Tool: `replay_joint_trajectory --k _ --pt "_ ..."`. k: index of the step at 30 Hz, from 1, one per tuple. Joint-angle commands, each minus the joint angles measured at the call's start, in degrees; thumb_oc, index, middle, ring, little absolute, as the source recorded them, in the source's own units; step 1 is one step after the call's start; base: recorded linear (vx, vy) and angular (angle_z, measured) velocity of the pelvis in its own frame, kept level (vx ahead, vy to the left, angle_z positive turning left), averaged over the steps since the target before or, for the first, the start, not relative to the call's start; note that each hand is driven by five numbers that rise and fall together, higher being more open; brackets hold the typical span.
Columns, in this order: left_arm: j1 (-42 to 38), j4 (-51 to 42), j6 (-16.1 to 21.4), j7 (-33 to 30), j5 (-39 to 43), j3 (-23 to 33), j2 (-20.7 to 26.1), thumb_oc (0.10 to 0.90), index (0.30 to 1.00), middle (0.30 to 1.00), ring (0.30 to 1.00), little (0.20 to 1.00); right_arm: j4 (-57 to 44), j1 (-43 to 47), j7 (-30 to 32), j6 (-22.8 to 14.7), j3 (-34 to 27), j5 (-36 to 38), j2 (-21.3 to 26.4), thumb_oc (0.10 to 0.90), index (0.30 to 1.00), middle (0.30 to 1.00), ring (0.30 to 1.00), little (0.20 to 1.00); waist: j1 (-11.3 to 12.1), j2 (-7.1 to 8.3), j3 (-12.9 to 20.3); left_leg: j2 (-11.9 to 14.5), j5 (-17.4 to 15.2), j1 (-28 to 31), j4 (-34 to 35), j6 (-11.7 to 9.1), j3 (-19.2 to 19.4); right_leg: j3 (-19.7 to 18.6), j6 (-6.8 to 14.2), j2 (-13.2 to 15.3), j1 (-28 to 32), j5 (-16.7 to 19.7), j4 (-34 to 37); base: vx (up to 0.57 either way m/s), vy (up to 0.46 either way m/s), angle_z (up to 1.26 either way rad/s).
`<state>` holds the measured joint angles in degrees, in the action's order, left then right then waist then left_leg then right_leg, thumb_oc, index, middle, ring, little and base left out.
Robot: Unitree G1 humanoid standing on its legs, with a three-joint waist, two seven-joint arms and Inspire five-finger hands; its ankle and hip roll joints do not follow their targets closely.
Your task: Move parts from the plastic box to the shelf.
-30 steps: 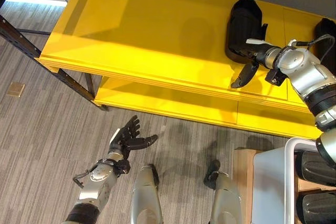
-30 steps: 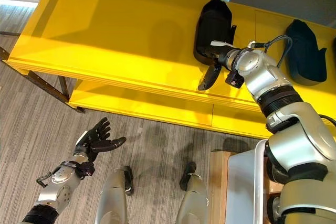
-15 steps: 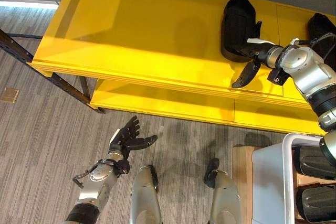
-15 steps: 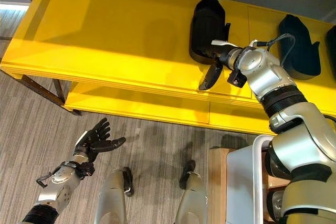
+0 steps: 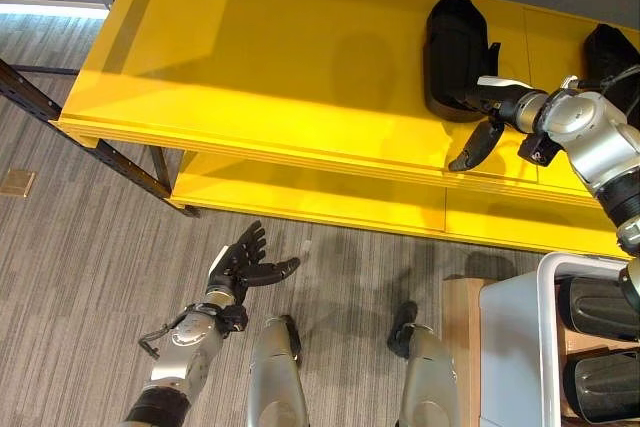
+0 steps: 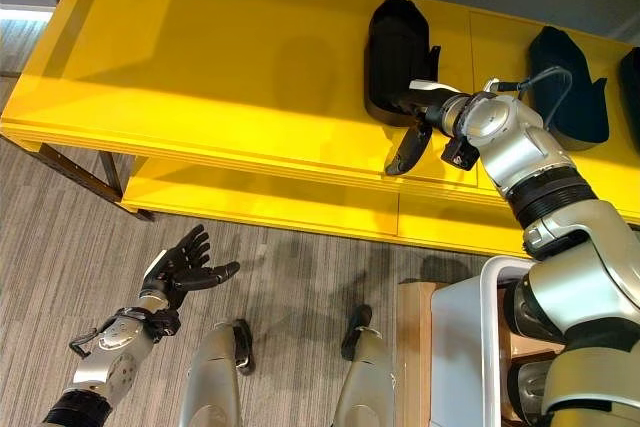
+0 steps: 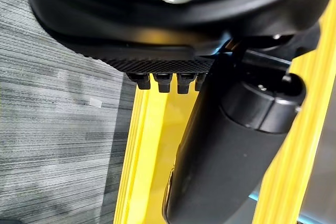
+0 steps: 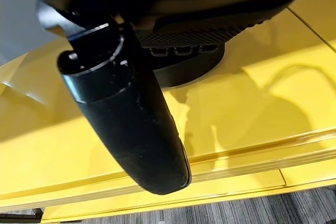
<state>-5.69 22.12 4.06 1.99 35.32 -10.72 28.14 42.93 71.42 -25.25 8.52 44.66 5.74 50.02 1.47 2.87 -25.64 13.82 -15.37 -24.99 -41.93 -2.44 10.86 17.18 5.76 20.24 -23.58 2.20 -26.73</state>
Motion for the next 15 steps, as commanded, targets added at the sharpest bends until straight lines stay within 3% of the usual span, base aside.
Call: replay_joint_trajectory --k 1,15 --pt "-0.25 -3.66 3.44 0.92 -1.0 1.22 0.88 0.9 1.0 1.0 1.0 1.0 -3.88 0.08 1.04 -1.42 -2.44 1.08 4.71 0.9 1.0 1.0 1.0 1.0 0.39 0.97 3.19 2.41 3.33 2.17 5.19 -4.1 -3.81 -5.7 2.53 1.09 0.72 -5.96 -7.69 0.0 0.0 0.0" --pt "-0.47 -3.33 3.62 0.59 -0.84 1.49 0.85 0.9 1.0 1.0 1.0 1.0 -6.31 1.47 2.55 -2.37 -2.8 0.49 4.71 0.9 1.0 1.0 1.0 1.0 0.23 1.35 3.41 2.6 3.25 2.01 4.89 -4.08 -3.71 -5.93 2.49 0.93 0.57 -5.9 -7.59 0.0 0.0 0.0"
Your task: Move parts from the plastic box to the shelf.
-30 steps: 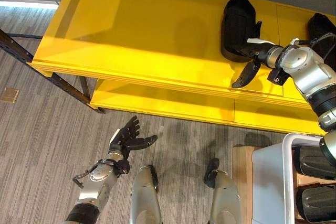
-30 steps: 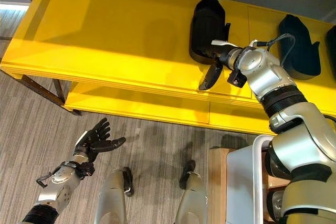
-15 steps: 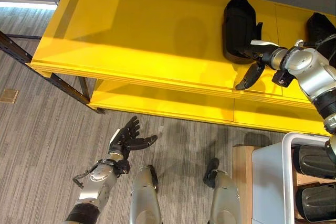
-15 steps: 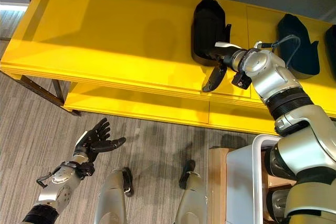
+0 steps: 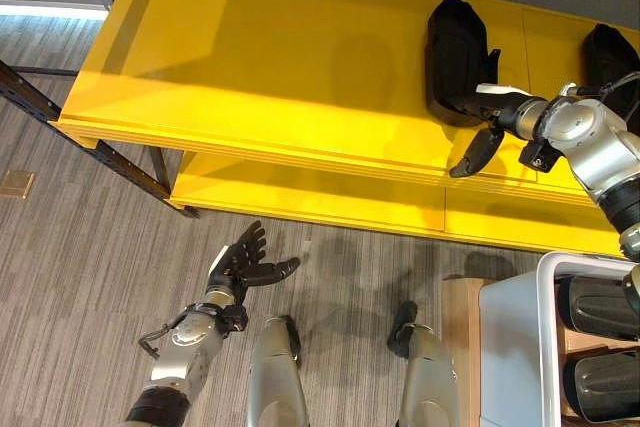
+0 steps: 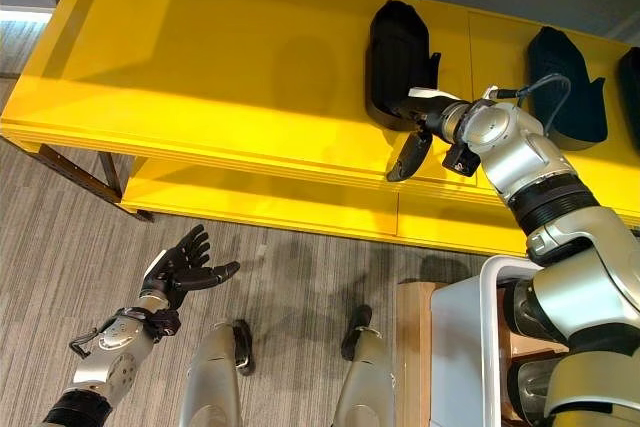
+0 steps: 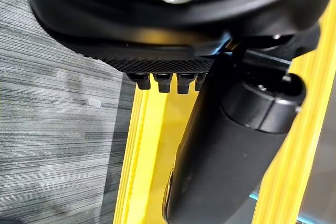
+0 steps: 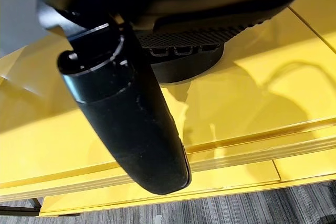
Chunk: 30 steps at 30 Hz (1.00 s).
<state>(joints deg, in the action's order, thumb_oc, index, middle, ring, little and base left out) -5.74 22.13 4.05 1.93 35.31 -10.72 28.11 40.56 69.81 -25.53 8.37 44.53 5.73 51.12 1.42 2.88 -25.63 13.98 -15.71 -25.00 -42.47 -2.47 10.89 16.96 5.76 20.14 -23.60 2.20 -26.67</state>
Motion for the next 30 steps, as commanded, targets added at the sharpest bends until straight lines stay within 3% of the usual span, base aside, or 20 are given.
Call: replay_joint_trajectory --k 1,8,14,21,27,28,29,30 --pt "-0.48 -3.17 3.59 0.66 -0.73 1.48 0.85 0.9 1.0 1.0 1.0 1.0 -4.66 3.63 3.37 -2.45 -2.76 0.54 3.86 0.9 1.0 1.0 1.0 1.0 0.23 1.45 3.48 2.49 3.6 2.0 5.45 -4.07 -3.75 -5.7 2.5 1.01 0.58 -5.9 -7.67 0.0 0.0 0.0" --pt "-0.42 -2.78 4.0 0.24 -0.44 2.67 1.01 0.9 1.0 1.0 1.0 1.0 -11.41 6.59 7.57 -4.2 -5.13 1.04 7.92 0.9 1.0 1.0 1.0 1.0 -0.26 2.26 4.38 2.67 3.47 1.97 5.43 -4.27 -3.93 -5.43 2.65 0.88 1.08 -5.83 -7.35 0.0 0.0 0.0" --pt "1.24 -3.27 4.08 -0.13 0.27 4.37 1.09 0.9 1.0 1.0 1.0 1.0 -15.48 8.27 11.24 -5.46 -7.46 -3.0 12.93 0.9 1.0 1.0 1.0 1.0 -0.8 2.77 5.56 3.03 3.34 2.22 5.55 -4.44 -3.88 -5.49 2.8 0.45 1.36 -5.71 -6.9 0.0 0.0 0.0" --pt "2.21 -3.74 4.07 -0.08 0.12 5.41 0.78 0.9 1.0 1.0 1.0 1.0 -21.15 4.9 12.37 -6.42 -11.63 -4.41 15.8 0.9 1.0 1.0 1.0 1.0 -1.28 3.04 6.2 3.32 3.44 2.55 5.94 -4.49 -3.73 -5.54 2.91 0.08 1.72 -5.58 -6.45 0.01 -0.005 -0.04" --pt "2.92 -4.07 4.52 -0.6 -1.09 6.35 -0.02 0.9 1.0 1.0 1.0 1.0 -31.99 -8.38 15.44 -9.34 -24.2 -3.5 17.47 0.9 1.0 1.0 1.0 1.0 -2.29 3.23 7.14 3.59 4.43 3.86 8.42 -4.45 -3.36 -5.12 3.29 -0.52 2.92 -4.64 -4.14 0.01 -0.005 -0.02" --pt "3.45 -4.34 4.83 -1.09 -1.86 7.14 -0.48 0.9 1.0 1.0 1.0 1.0 -36.6 -15.63 17.98 -11.5 -31.29 -3.41 16.05 0.9 1.0 1.0 1.0 1.0 -2.87 3.23 7.46 3.66 5.04 4.7 10.06 -4.39 -3.15 -4.76 3.58 -1.03 3.77 -3.97 -2.49 0.03 -0.021 -0.13" --pt "3.5 -4.39 4.82 -1.11 -1.9 6.85 -0.08 0.9 1.0 1.0 1.0 1.0 -37.29 -17.36 17.91 -11.4 -32.87 -3.6 15.94 0.9 1.0 1.0 1.0 1.0 -2.55 3.54 7.57 3.61 5.21 4.85 10.38 -4.39 -3.15 -4.64 3.58 -1.05 3.98 -3.82 -2.18 0.05 -0.026 -0.12" --pt "4.07 -4.67 5.13 -1.28 -2.47 7.48 -0.68 0.9 1.0 1.0 1.0 1.0 -39.26 -24.52 19.63 -13.15 -37.88 -4.11 13.61 0.9 1.0 1.0 1.0 1.0 -3.32 3.39 8.03 3.67 5.69 5.79 12.02 -4.32 -3.04 -4.3 3.83 -1.46 5.19 -3.18 -0.26 0.07 -0.022 -0.09"
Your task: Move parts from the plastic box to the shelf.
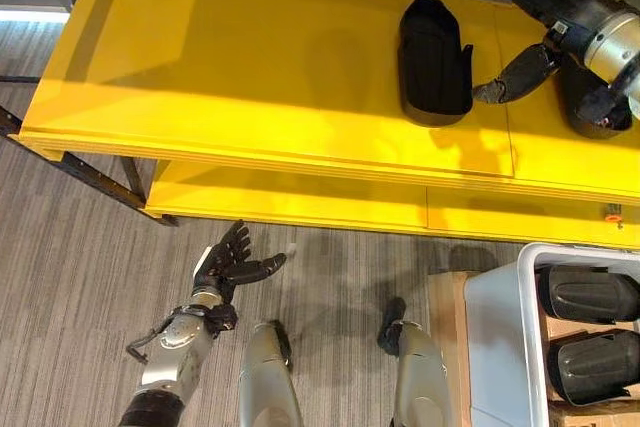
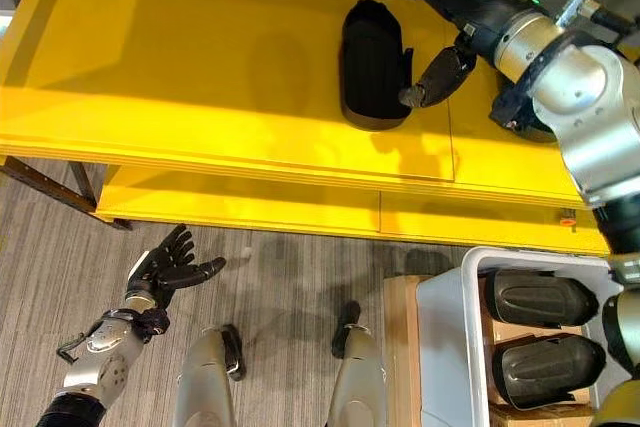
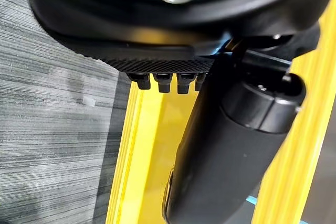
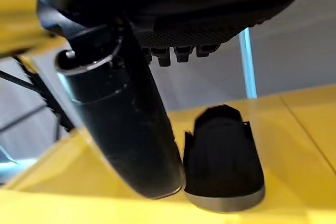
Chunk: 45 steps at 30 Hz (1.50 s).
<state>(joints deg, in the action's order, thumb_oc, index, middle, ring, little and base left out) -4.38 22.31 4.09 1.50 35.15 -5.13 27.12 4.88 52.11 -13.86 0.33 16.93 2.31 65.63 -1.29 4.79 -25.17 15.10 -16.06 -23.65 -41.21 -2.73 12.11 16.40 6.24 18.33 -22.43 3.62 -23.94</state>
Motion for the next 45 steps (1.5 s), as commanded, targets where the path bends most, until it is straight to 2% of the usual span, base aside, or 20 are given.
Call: replay_joint_trajectory --k 1,2,5,6,7,11,17,20,23,24,26,28,29,30,32,35,36,39,41,45 --pt "3.05 -4.68 5.3 -1.03 -2.91 1.88 0.33 0.9 1.0 1.0 1.0 1.0 -5.92 -12.16 9.13 -6.02 -14.42 -0.63 -3.22 0.9 1.0 1.0 1.0 1.0 -0.77 1.66 8.02 2.67 6.58 5.45 12.22 -4.11 -4.28 -3.36 3.62 -0.09 5.31 -4.26 -1.54 0.06 -0.022 -0.03" --pt "3.03 -4.7 5.31 -1.03 -2.92 1.64 0.6 0.9 1.0 1.0 1.0 1.0 -6.39 -13.17 9.05 -5.93 -15.37 -0.71 -3.36 0.9 1.0 1.0 1.0 1.0 -0.57 1.9 8.13 2.53 7.04 5.45 12.64 -4.04 -4.29 -3.23 3.55 -0.06 5.39 -3.85 -1.08 0.05 -0.021 -0.01" --pt "4.37 -4.13 5.64 -1.73 -4.01 1.97 -0.51 0.9 1.0 1.0 1.0 1.0 -11.82 -29.07 10.79 -8.72 -23.92 1.19 -13.58 0.9 1.0 1.0 1.0 1.0 -1.3 2.22 10.34 1.41 9.6 9.24 19.95 -3.76 -3.81 -1.9 4.49 -0.09 9.58 -1.43 5.15 0.1 0.009 -0.02" --pt "4.37 -4.16 5.65 -1.75 -4.01 1.63 -0.26 0.9 1.0 1.0 1.0 1.0 -12.38 -30.01 10.67 -8.57 -24.73 1.15 -13.83 0.9 1.0 1.0 1.0 1.0 -1.1 2.52 10.48 1.1 10.28 9.43 20.73 -3.65 -3.77 -1.74 4.45 0.05 9.79 -0.92 5.78 0.17 0.056 0.04" --pt "5.21 -3.78 5.5 -1.69 -4.88 1.55 -1.48 0.9 1.0 1.0 1.0 1.0 -14.2 -37.94 11.06 -9.91 -27.45 1.42 -19.31 0.9 1.0 1.0 1.0 1.0 -1.87 2.41 11.72 0.56 11.17 11.57 24.27 -3.62 -3.07 -1.38 5.25 0.55 11.84 1.02 8.7 0.1 0.067 0.09" --pt "6.69 -3.72 5.85 -2.22 -7.83 2.27 -2.03 0.9 1.0 1.0 1.0 1.0 -18.04 -48.49 11.05 -10.82 -31.45 -0.62 -24.92 0.9 1.0 1.0 1.0 1.0 -2.62 3.3 14.62 -1.74 12.93 14.81 29.96 -3.4 -1.82 -0.22 6.72 1.62 15.11 5.27 14.58 0.1 0.075 0.11" --pt "7.99 -4.65 6.81 -2.35 -9.95 3.22 -2.3 0.9 1.0 1.0 1.0 1.0 -21.17 -57.96 10.98 -12.04 -34.42 -1.06 -31.26 0.9 1.0 1.0 1.0 1.0 -3.78 4.44 16.37 -4.73 10.56 17.05 29.54 -1.77 -0.29 -1.62 8.28 3.55 17.49 9.76 17.07 0.07 0.146 0.02" --pt "6.7 -5.18 7.87 -3.13 -12.32 2.29 -1.94 0.9 1.0 1.0 1.0 1.0 -22.46 -63.55 10.43 -12.77 -35.3 -1.57 -34.38 0.9 1.0 1.0 1.0 1.0 -6.06 4.76 16.41 -6.92 7.5 17.53 27.29 0.0 1.17 -3.98 8.76 5.36 17.23 13.3 16.69 0.01 0.216 -0.02" --pt "5.45 -5.31 8.39 -3.45 -13.0 1.82 -1.58 0.9 1.0 1.0 1.0 1.0 -23.98 -65.0 9.5 -12.98 -35.24 -2.01 -34.93 0.9 1.0 1.0 1.0 1.0 -7.27 4.83 16.46 -7.57 7.42 17.31 27.49 0.59 2.35 -5.04 8.76 6.0 16.07 17.57 17.43 -0.05 0.162 -0.19" --pt "4.49 -5.17 8.82 -4.17 -13.35 1.27 -1.38 0.9 1.0 1.0 1.0 1.0 -24.06 -65.05 10.08 -13.14 -34.57 -2.38 -35.48 0.9 1.0 1.0 1.0 1.0 -8.1 4.66 16.49 -7.96 8.03 17.72 28.82 0.88 3.71 -4.93 8.76 6.48 14.99 21.31 18.29 -0.07 0.104 -0.42" --pt "3.51 -5.07 8.98 -5.19 -13.57 1.19 -0.98 0.9 1.0 1.0 1.0 1.0 -24.18 -64.2 10.1 -13.4 -32.89 -2.26 -35.5 0.9 1.0 1.0 1.0 1.0 -8.55 4.2 16.08 -7.76 9.11 18.49 31.1 1.15 5.44 -3.63 8.76 6.51 13.5 22.4 18.32 -0.09 0.169 -0.55" --pt "3.72 -4.68 8.88 -5.92 -13.79 1.46 -0.76 0.9 1.0 1.0 1.0 1.0 -24.28 -63.92 9.96 -13.54 -30.74 -2.12 -35.23 0.9 1.0 1.0 1.0 1.0 -7.76 2.37 15.52 -6.83 9.08 20.48 33.65 1.46 7.05 1.19 8.76 6.19 13.17 17.75 15.61 -0.08 0.284 -0.7" --pt "4.88 -5.32 8.6 -6.19 -13.31 2.3 -0.78 0.9 1.0 1.0 1.0 1.0 -24.18 -62.99 9.57 -13.36 -28.73 -1.84 -34.15 0.9 1.0 1.0 1.0 1.0 -6.83 1.49 15.08 -6.5 10.0 21.7 35.36 2.2 9.81 5.81 8.34 6.79 13.5 12.4 11.52 -0.16 0.316 -1.49" --pt "5.85 -5.55 8.47 -6.46 -12.77 2.99 -1.09 0.9 1.0 1.0 1.0 1.0 -23.48 -62.09 10.05 -12.92 -27.51 -2.35 -33.69 0.9 1.0 1.0 1.0 1.0 -6.12 1.37 14.99 -6.56 10.63 22.51 36.27 2.74 12.07 8.56 7.97 7.29 14.41 10.53 8.7 -0.17 0.278 -1.83" --pt "7.43 -6.29 8.38 -6.54 -11.94 4.14 -1.61 0.9 1.0 1.0 1.0 1.0 -22.51 -60.33 10.11 -13.07 -25.78 -1.63 -33.34 0.9 1.0 1.0 1.0 1.0 -5.5 1.69 15.2 -6.38 11.25 23.55 37.45 2.83 14.76 9.19 7.61 6.68 15.7 8.06 7.05 -0.11 0.072 -1.59" --pt "9.53 -7.26 8.24 -6.51 -11.08 5.64 -2.24 0.9 1.0 1.0 1.0 1.0 -21.76 -58.94 10.63 -13.13 -24.54 -1.3 -33.41 0.9 1.0 1.0 1.0 1.0 -4.53 2.56 15.94 -5.66 11.49 24.11 37.37 2.56 17.98 9.64 7.89 5.91 17.18 8.14 7.47 -0.05 -0.096 -1.47" --pt "10.9 -7.52 8.34 -5.94 -10.42 6.13 -2.58 0.9 1.0 1.0 1.0 1.0 -21.42 -59.34 10.83 -13.56 -24.38 -0.55 -33.58 0.9 1.0 1.0 1.0 1.0 -3.84 3.34 16.65 -5.15 11.56 24.39 36.63 1.65 19.71 10.35 7.92 5.46 19.04 8.27 12.54 -0.02 -0.132 -0.78" --pt "11.42 -6.62 8.3 -5.76 -11.02 6.33 -3.01 0.9 1.0 1.0 1.0 1.0 -21.58 -59.66 10.68 -13.39 -24.35 -1.06 -33.0 0.9 1.0 1.0 1.0 1.0 -3.83 3.87 16.89 -3.74 11.13 24.18 33.36 0.94 20.92 10.46 7.71 4.27 19.93 6.74 14.63 0.01 -0.159 -0.75" --pt "12.75 -6.46 8.53 -5.29 -9.75 6.62 -4.14 0.9 1.0 1.0 1.0 1.0 -22.73 -61.33 10.48 -13.78 -25.21 -0.06 -32.35 0.9 1.0 1.0 1.0 1.0 -4.59 3.29 16.85 -0.75 10.79 24.63 30.44 -0.2 23.49 10.26 6.8 2.73 21.03 4.89 16.82 0.05 -0.185 -0.4" --pt "13.59 -6.2 8.37 -4.39 -9.86 5.62 -5.11 0.9 1.0 1.0 1.0 1.0 -23.5 -64.15 10.26 -14.05 -26.87 0.16 -32.07 0.9 1.0 1.0 1.0 1.0 -5.49 2.14 16.46 1.35 11.71 24.83 29.68 -1.56 24.66 9.85 5.95 1.14 21.43 2.98 17.75 0.0 -0.126 -0.39"
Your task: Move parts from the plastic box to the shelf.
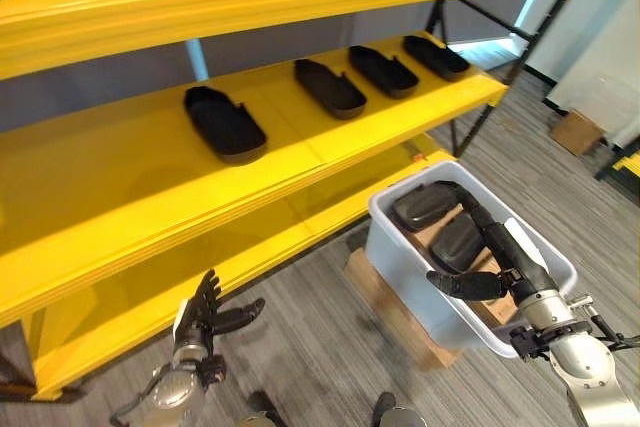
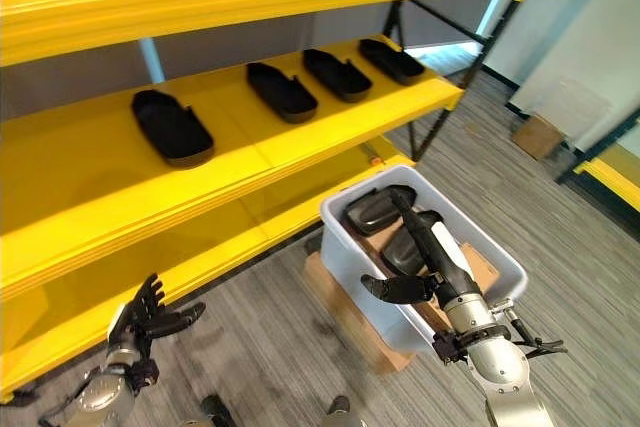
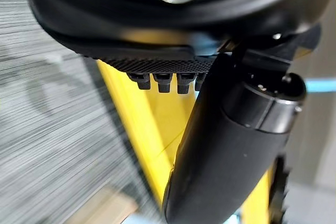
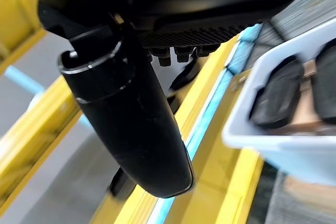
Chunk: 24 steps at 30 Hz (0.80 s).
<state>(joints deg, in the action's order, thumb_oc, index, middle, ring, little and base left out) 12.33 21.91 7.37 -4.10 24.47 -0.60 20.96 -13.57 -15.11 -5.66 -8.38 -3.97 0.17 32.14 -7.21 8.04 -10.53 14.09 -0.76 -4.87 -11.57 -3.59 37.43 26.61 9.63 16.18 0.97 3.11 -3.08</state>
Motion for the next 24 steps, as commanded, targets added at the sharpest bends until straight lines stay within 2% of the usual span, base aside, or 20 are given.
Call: replay_joint_trajectory --k 1,3,5,7,11,13,15,16,17,18,19,20,21,22,23,24 --pt "-2.5 -6.3 5.09 1.65 0.72 0.84 0.78 0.9 1.0 1.0 1.0 1.0 -5.61 1.75 1.66 -5.44 -6.58 2.04 1.54 0.9 1.0 1.0 1.0 1.0 -0.32 -1.82 1.59 3.29 -2.91 6.18 0.09 -1.3 -0.13 -0.77 2.18 2.48 -1.87 2.43 -2.53 0.0 -0.092 -0.17" --pt "-2.35 -6.32 5.11 1.69 0.65 0.67 0.61 0.9 1.0 1.0 1.0 1.0 -5.97 1.36 1.81 -5.44 -6.83 1.78 1.85 0.9 1.0 1.0 1.0 1.0 -0.45 -2.29 1.55 3.89 -2.53 6.37 0.15 -1.68 0.21 -1.03 1.97 2.02 -1.9 2.14 -2.31 0.0 -0.077 -0.29" --pt "-2.34 -6.34 5.25 1.77 0.56 0.1 0.31 0.9 1.0 1.0 1.0 1.0 -6.2 0.85 2.26 -5.71 -7.4 1.63 2.26 0.9 1.0 1.0 1.0 1.0 -1.26 -3.42 1.19 5.13 -1.33 7.02 0.37 -2.63 1.28 -2.15 1.59 1.04 -2.12 1.58 -1.83 0.0 -0.086 -0.28" --pt "-2.63 -6.22 5.42 1.76 0.44 -0.22 0.34 0.9 1.0 1.0 1.0 1.0 -6.22 0.86 2.3 -5.86 -7.35 1.77 2.33 0.9 1.0 1.0 1.0 1.0 -1.5 -3.75 1.02 5.73 -0.87 7.35 0.37 -3.05 1.79 -2.61 1.42 0.61 -2.18 1.21 -1.9 0.0 -0.085 -0.22" --pt "-4.2 -6.8 5.71 2.1 0.07 -2.32 0.54 0.9 1.0 1.0 1.0 1.0 -6.17 0.45 2.58 -6.19 -7.59 2.02 2.7 0.9 1.0 1.0 1.0 1.0 -2.61 -5.1 0.48 7.98 0.33 8.42 -0.28 -4.3 2.69 -4.48 0.03 -1.1 -3.15 -1.23 -4.18 0.01 -0.099 -0.31" --pt "-6.72 -7.65 6.0 2.33 0.2 -4.55 0.51 0.9 1.0 1.0 1.0 1.0 -7.01 0.13 2.81 -6.47 -7.77 2.05 3.31 0.9 1.0 1.0 1.0 1.0 -3.98 -6.09 -0.06 9.71 1.29 8.76 -1.15 -5.12 3.26 -5.69 -1.07 -2.28 -4.15 -3.27 -6.78 -0.01 -0.15 -0.13" --pt "-7.83 -7.44 6.21 2.22 0.25 -5.46 0.18 0.9 1.0 1.0 1.0 1.0 -7.3 -0.56 2.98 -6.69 -8.52 2.42 3.42 0.9 1.0 1.0 1.0 1.0 -4.16 -6.61 -0.43 11.05 1.62 8.36 -2.69 -5.87 3.13 -5.97 -1.88 -3.1 -4.41 -4.76 -7.84 0.03 -0.193 -0.15" --pt "-9.24 -7.39 6.22 2.12 0.65 -6.72 -0.12 0.9 1.0 1.0 1.0 1.0 -7.5 -1.72 3.49 -7.22 -8.87 3.01 3.29 0.9 1.0 1.0 1.0 1.0 -4.24 -7.07 -1.08 14.27 6.67 7.21 -7.87 -8.17 1.03 -7.09 -3.87 -5.38 -3.49 -7.49 -8.96 0.07 -0.218 -0.17" --pt "-9.39 -7.26 6.27 2.1 0.67 -6.88 -0.15 0.9 1.0 1.0 1.0 1.0 -7.54 -1.84 3.51 -7.26 -9.02 3.02 3.28 0.9 1.0 1.0 1.0 1.0 -4.13 -7.39 -1.26 15.14 6.95 6.98 -8.5 -8.8 0.55 -6.94 -4.27 -6.02 -3.34 -7.89 -9.08 0.11 -0.28 -0.15" --pt "-9.93 -7.11 6.41 1.83 1.03 -7.51 -0.39 0.9 1.0 1.0 1.0 1.0 -7.53 -1.96 3.95 -7.26 -8.65 2.9 3.3 0.9 1.0 1.0 1.0 1.0 -3.82 -7.82 -2.05 16.73 9.42 6.42 -11.61 -9.61 -2.6 -7.66 -5.76 -7.66 -2.73 -9.26 -9.78 0.04 -0.159 -0.3" --pt "-10.22 -7.4 6.44 1.55 1.38 -7.84 -0.48 0.9 1.0 1.0 1.0 1.0 -7.86 -1.33 4.27 -7.25 -8.11 2.77 3.49 0.9 1.0 1.0 1.0 1.0 -2.84 -7.71 -3.21 16.52 11.31 5.26 -14.7 -9.71 -6.94 -8.55 -6.71 -8.43 -2.45 -9.99 -10.55 0.02 -0.182 -0.4" --pt "-10.47 -7.34 6.42 1.02 1.61 -8.14 -0.83 0.9 1.0 1.0 1.0 1.0 -7.86 -0.61 4.88 -7.35 -7.58 3.28 3.46 0.9 1.0 1.0 1.0 1.0 -1.82 -7.27 -4.04 14.67 10.82 3.85 -17.45 -8.89 -11.05 -9.64 -7.38 -8.8 -2.24 -10.72 -10.82 -0.08 -0.124 -0.85" --pt "-10.35 -7.54 6.38 0.49 2.15 -7.96 -1.01 0.9 1.0 1.0 1.0 1.0 -7.0 0.49 5.48 -7.15 -6.88 3.18 3.41 0.9 1.0 1.0 1.0 1.0 -0.61 -6.28 -4.98 8.49 6.43 -1.71 -16.01 -5.22 -16.69 -11.12 -7.48 -8.79 -2.2 -9.9 -9.66 -0.06 -0.066 -0.85" --pt "-9.55 -7.83 6.3 0.61 2.77 -7.4 -1.5 0.9 1.0 1.0 1.0 1.0 -6.74 1.54 5.25 -7.09 -6.08 3.17 3.43 0.9 1.0 1.0 1.0 1.0 0.12 -6.02 -5.16 6.05 5.8 -4.29 -12.39 -4.12 -19.9 -12.71 -6.97 -9.1 -2.31 -9.44 -9.33 -0.04 -0.008 -0.79" --pt "-9.51 -7.86 6.28 0.62 2.78 -7.32 -1.49 0.9 1.0 1.0 1.0 1.0 -6.68 1.63 5.26 -7.11 -5.99 3.16 3.45 0.9 1.0 1.0 1.0 1.0 -0.02 -5.92 -5.05 5.87 5.85 -4.32 -12.24 -4.05 -19.89 -12.66 -6.91 -8.95 -2.39 -9.46 -9.35 0.06 0.025 -0.62" --pt "-8.87 -8.02 6.3 0.64 3.09 -6.56 -1.63 0.9 1.0 1.0 1.0 1.0 -6.44 2.14 5.3 -7.03 -5.33 3.06 3.33 0.9 1.0 1.0 1.0 1.0 0.2 -5.91 -5.05 6.04 6.51 -4.44 -7.85 -3.64 -20.42 -14.0 -6.72 -9.53 -2.54 -9.56 -9.29 0.09 0.075 -0.7"
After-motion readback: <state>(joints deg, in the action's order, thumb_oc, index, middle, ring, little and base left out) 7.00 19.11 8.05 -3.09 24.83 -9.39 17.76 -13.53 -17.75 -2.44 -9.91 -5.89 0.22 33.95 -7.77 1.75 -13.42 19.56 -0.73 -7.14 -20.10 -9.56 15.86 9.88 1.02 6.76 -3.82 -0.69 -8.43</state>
